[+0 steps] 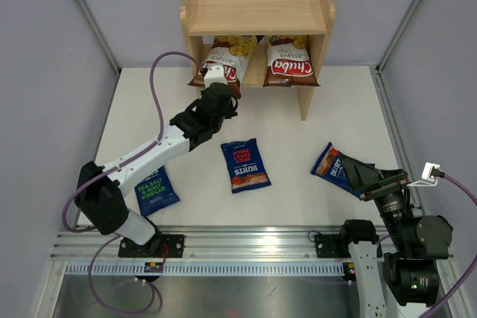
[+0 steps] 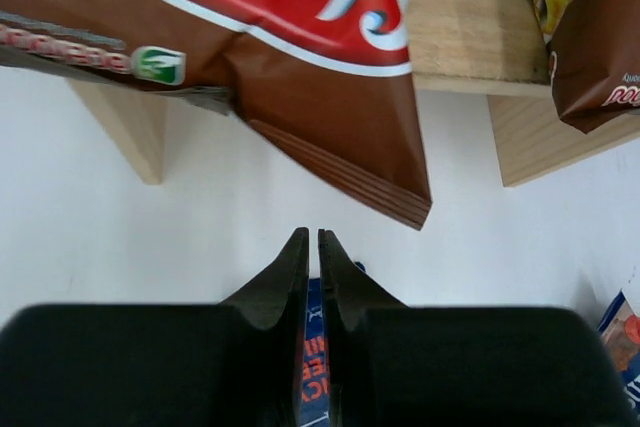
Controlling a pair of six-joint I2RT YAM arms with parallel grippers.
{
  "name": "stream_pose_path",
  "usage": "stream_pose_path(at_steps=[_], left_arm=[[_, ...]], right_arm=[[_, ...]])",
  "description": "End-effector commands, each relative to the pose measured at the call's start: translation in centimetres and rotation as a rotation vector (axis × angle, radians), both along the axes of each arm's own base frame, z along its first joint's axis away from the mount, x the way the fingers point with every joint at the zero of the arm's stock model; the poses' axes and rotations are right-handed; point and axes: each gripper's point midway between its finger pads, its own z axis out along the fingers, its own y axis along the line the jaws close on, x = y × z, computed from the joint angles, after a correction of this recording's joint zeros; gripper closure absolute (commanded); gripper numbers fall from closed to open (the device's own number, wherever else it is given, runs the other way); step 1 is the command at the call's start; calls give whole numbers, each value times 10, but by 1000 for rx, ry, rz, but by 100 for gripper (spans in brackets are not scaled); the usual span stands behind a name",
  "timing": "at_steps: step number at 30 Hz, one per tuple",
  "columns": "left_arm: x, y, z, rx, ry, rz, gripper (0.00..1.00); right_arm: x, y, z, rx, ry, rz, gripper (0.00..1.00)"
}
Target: Place and organize the chips bags onto the shelf
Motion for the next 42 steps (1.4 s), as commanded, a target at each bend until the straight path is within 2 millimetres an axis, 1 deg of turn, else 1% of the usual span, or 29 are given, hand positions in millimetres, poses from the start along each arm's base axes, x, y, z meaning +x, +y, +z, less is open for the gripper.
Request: stream_pose_path(at_steps=[1,3,4,5,7,11,12,14,15,18,20,21,23,24,25,27,28,29,30,31,32,34,35,36,37,38,39,40,42], left_arm=[[23,-35,23,-91,-74,-88,91],[34,-40,29,-113,-77,-86,91],[42,-41,20,-106,-62,-76,91],[48,-40,27,-117,-74,-65,91],[55,-39,26,-122,-83,-51,91],[66,-39,33,-139,-124,-44,91],[69,-41,40,-150,-144,-42,91],[75,-36,41,-134,-152,-11,91],[78,-33,46,-135,-159,9,91],[82,-23,46,-133,-157,43,91],[80,-24,47,-138,-160,26,90],[77,-25,51,-147,-164,13,89],[69,-26,43,-153,-147,-11,88],[62,-24,51,-169,-155,-20,87],[55,-21,39,-172,-130,-21,85],[43,-20,40,-196,-130,-44,78],[31,-16,52,-225,-148,-55,72],[22,-14,42,-216,-127,-62,67],[13,-14,45,-219,-131,-71,63],[3,-10,58,-239,-148,-77,58],[-8,-7,51,-221,-124,-85,48],[-25,-4,50,-220,-107,-87,31],[-39,4,57,-232,-115,-93,15],[-50,5,43,-221,-88,-100,9],[-58,9,37,-238,-73,-95,4],[-69,13,38,-259,-67,-117,1],[-78,18,15,-243,-26,-114,1],[-83,20,5,-259,-4,-108,1],[-93,17,-6,-300,4,-160,1]], right_arm=[[-4,1,14,-4,-51,2,1],[-4,0,12,-9,-46,-1,1],[-4,0,12,-14,-47,-5,1],[-5,-1,12,-16,-43,-9,1],[-6,-2,12,-25,-47,-16,0],[-7,-3,12,-30,-47,-26,1],[-7,-3,12,-30,-47,-26,1],[-6,-2,11,-27,-45,-19,1],[-6,-3,11,-25,-43,-20,1],[-7,-3,10,-29,-43,-24,1],[-8,-3,10,-30,-42,-25,1],[-8,-3,10,-30,-45,-26,1],[-8,-3,10,-31,-45,-23,1],[-7,-3,10,-30,-44,-25,1],[-4,-3,7,-30,-36,-24,0],[-1,-3,4,-39,-29,-22,1],[3,-3,-1,-44,-19,-19,0],[6,-2,-4,-50,-5,-14,1],[12,-2,-8,-64,9,-10,1],[19,0,-16,-72,32,3,1],[26,4,-20,-81,53,33,1],[38,7,-33,-107,104,59,1],[41,12,-37,-117,114,96,1],[50,14,-44,-126,148,109,1],[56,15,-53,-128,176,121,1],[61,19,-57,-130,189,151,1],[64,20,-61,-129,198,164,1],[68,22,-71,-124,220,180,1],[73,30,-75,-118,214,239,1]])
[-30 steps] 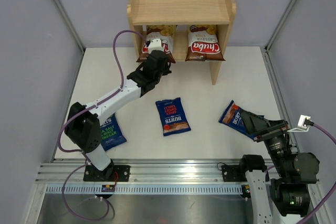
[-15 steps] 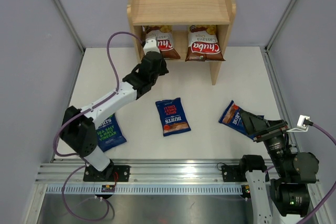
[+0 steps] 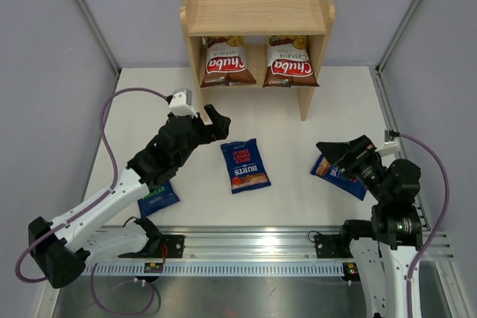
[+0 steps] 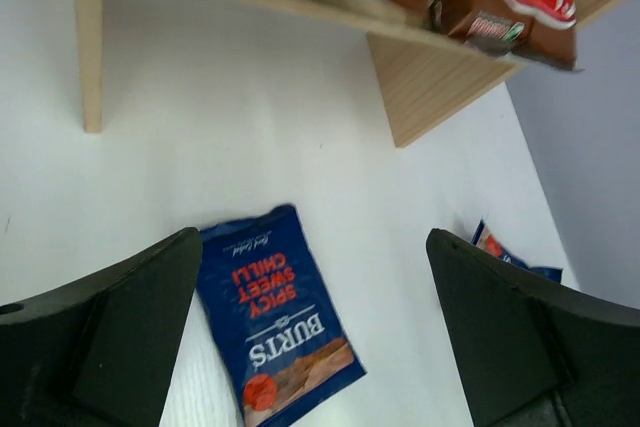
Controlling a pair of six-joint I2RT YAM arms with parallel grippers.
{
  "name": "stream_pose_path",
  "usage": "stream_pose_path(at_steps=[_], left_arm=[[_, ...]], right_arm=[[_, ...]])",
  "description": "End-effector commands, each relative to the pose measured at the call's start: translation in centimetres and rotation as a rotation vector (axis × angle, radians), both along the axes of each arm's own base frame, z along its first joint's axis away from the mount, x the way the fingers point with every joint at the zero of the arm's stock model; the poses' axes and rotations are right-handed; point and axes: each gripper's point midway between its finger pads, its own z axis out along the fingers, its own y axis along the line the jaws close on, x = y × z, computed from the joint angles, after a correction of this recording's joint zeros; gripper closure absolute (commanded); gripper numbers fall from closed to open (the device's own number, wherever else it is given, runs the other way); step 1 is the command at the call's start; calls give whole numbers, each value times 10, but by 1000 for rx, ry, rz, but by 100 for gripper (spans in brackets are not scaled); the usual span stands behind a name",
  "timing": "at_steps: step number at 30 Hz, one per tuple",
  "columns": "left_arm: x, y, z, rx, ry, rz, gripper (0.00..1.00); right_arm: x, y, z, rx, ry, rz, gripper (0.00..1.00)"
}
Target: Place and organize the chips bags onto the shelf
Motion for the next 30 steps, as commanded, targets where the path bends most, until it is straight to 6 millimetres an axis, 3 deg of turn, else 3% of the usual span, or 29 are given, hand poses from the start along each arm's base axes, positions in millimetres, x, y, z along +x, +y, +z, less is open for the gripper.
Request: stream_pose_path(at_steps=[1,2,4,8,12,13,20,30], left_arm=[[-18,-3,-61,-12,117,-64,1],[-22,-18,-62,-64,103,-148,1],[-18,-16,-97,-79,159,-169,1],[-6,-22,-109,-151,113,-228,1],[9,-25,-139,-181,164,-242,2],[12,-26,-156,-186,209,-232,2],[30,-21,-204,-164,308,-163,14],[41,-22,-245,-128,420,-103,25]], right_arm=[[1,20,-4,2,-44,158,1],[4,24,-3,8,-59,183,1],[4,30,-10,36,-44,227,0],[-2,33,-8,34,-64,254,1],[-7,34,-2,28,-85,262,1],[-9,34,1,27,-94,265,1],[-16,34,12,28,-134,258,0],[-18,33,21,35,-157,246,1]])
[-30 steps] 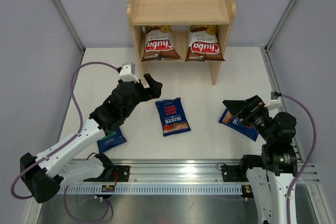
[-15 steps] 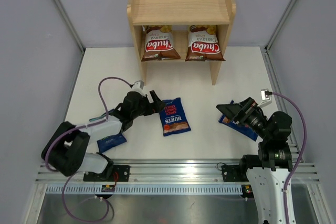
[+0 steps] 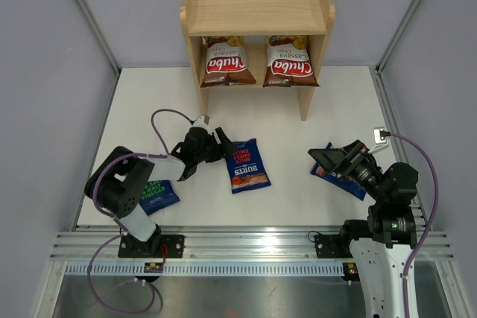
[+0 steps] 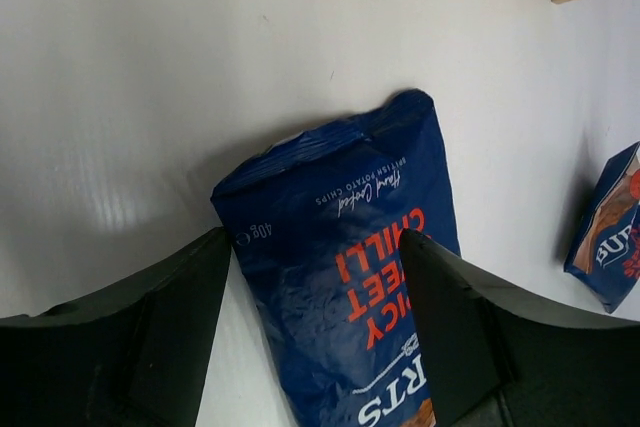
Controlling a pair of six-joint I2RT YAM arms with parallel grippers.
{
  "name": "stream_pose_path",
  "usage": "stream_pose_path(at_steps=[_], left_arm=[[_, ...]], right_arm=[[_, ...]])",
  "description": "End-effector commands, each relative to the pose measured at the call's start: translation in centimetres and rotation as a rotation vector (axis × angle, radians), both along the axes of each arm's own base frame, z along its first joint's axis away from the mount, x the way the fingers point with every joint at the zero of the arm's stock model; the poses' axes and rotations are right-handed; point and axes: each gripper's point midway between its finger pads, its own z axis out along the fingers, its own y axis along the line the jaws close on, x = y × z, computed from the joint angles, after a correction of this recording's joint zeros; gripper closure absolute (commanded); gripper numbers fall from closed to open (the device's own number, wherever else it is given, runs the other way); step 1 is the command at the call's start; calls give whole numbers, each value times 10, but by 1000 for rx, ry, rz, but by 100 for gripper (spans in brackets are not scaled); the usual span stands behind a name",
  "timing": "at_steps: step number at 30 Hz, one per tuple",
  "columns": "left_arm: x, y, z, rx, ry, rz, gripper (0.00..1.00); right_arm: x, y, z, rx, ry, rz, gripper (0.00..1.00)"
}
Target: Place and organize the chips bags onto the shelf
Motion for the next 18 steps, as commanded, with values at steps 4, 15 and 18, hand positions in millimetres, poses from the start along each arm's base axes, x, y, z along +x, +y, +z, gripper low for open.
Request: stream_pose_path(at_steps=[4,15,18], left_arm=[[12,5,-18,44,48,63,34],[11,6,-24,295,41,63,47],[8,4,-27,373,47,71,48]], right_arm=[[-11,2,28,4,-91,12,1],[-18,2,36,6,-114,12,1],[-20,2,37,6,-117,14,1]])
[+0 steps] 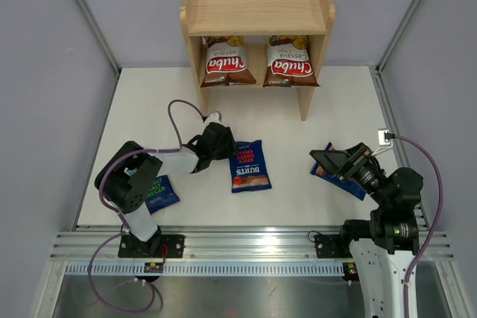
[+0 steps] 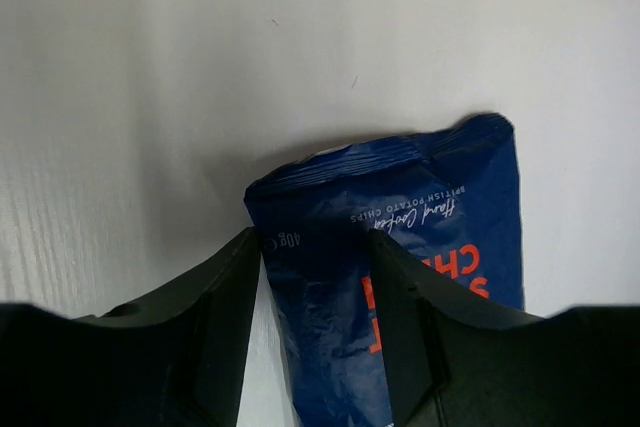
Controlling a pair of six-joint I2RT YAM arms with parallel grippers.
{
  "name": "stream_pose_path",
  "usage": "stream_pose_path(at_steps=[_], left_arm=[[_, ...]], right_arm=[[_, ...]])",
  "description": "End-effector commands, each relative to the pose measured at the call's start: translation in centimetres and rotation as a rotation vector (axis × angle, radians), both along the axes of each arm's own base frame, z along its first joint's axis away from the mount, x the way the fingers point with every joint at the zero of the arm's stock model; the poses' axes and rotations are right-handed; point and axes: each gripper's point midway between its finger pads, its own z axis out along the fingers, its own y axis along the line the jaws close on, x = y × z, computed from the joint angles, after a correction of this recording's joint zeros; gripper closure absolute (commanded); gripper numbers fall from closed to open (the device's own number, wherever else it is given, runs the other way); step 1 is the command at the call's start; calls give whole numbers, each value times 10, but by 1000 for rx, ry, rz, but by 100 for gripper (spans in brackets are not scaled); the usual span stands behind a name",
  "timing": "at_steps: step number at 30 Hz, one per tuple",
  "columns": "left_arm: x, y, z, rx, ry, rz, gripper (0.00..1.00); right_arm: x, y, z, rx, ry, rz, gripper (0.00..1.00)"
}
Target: Place and organize the chips bags onto the shelf
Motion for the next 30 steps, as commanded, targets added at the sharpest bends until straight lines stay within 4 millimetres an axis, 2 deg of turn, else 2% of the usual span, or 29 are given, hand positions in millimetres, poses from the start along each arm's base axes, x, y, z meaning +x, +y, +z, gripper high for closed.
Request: stream_pose_path(at_steps=[1,5,6,8,9,10,12,13,15,16,17,18,19,20,22,23,25,26,27,28,29,30], left_arm=[[-2,19,-15,202,27,50,51],[-7,22,-23,232,49,67,65],[-7,23,-26,243,58,68,77],[-6,20,-26,241,58,61,91],[-7,20,-25,239,54,63,96],[-7,16,-15,225,29,62,99],[-12,17,-5,213,6,72,100],[-14,13,16,194,-44,82,100],[-21,15,35,164,-84,116,100],[-26,10,46,136,-106,113,100],[-29,7,73,74,-155,120,100],[-35,9,78,69,-159,117,100],[-40,7,92,45,-185,122,100],[-44,8,115,-5,-221,132,100],[-54,2,142,-53,-276,106,100],[-60,3,166,-93,-319,102,100],[-69,1,197,-109,-370,83,100],[-71,2,215,-124,-395,84,100],[-75,8,233,-138,-422,89,100],[-78,6,263,-170,-469,73,100],[-81,9,281,-190,-494,66,100],[-82,10,318,-228,-549,62,100]], right_arm=[[-10,2,21,-1,-63,12,0],[-14,2,22,-4,-67,13,1],[-14,2,24,-6,-70,13,1],[-15,2,24,-8,-75,12,1],[-14,1,23,-8,-72,9,1],[-14,1,23,-11,-73,8,1],[-13,1,19,-14,-62,8,1],[-11,1,17,-16,-61,8,1],[-7,1,8,-14,-42,13,1],[-5,2,3,-4,-25,19,1],[0,3,-9,5,6,26,1],[1,6,-10,14,-8,52,1],[6,7,-16,39,28,64,1],[11,8,-32,51,69,74,1],[18,11,-40,74,89,100,2],[22,11,-51,83,111,101,2],[26,13,-49,106,80,118,2],[27,14,-55,118,89,123,2],[28,16,-47,138,48,139,2],[28,17,-46,143,38,147,2],[26,20,-37,143,-15,169,2],[28,20,-32,144,-33,166,2]])
